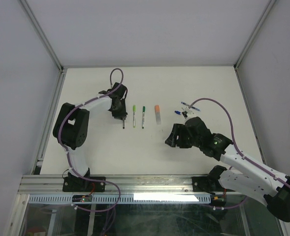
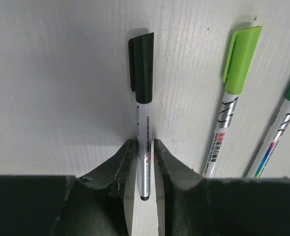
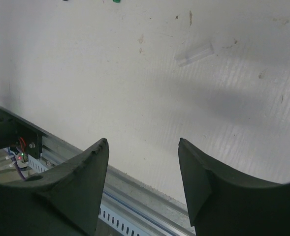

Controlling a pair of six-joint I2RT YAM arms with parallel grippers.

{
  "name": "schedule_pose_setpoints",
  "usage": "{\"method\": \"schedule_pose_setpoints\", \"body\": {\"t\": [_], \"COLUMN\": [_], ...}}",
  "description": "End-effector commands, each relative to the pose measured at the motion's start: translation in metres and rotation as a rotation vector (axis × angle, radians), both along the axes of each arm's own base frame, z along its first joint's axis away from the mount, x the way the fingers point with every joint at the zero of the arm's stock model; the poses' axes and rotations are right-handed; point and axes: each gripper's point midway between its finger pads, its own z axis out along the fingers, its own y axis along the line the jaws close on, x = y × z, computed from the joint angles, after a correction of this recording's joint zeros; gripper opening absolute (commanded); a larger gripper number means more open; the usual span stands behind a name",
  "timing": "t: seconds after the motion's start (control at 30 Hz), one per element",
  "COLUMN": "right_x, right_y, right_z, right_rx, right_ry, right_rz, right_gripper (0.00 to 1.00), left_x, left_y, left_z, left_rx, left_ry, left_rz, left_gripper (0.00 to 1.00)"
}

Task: Insert the pens into the pen caps
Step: Place the pen at the center of the board.

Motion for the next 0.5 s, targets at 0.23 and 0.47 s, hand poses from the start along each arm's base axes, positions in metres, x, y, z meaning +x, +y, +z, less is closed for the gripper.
{"method": "schedule_pose_setpoints", "body": {"t": [0.23,0.47], "right_x": [0.014,0.032], "right_y": [-0.005,-0.012], "right_z": [0.038,0.056], "right_rx": [-0.001,-0.126], "right_ry": [-0.083,-0.115], "right_rz": [-0.044,-0.049], "right_gripper": [0.61,0.62], "left_x": [0.018,-0.004], "left_y": [-0.01,-0.006], "left_z": [0.086,0.152], "left_rx": [-0.112,-0.169], "left_ry": [-0.202,-0.363], "left_rz": [-0.028,-0.136], "left_gripper": [0.32,0.37]}}
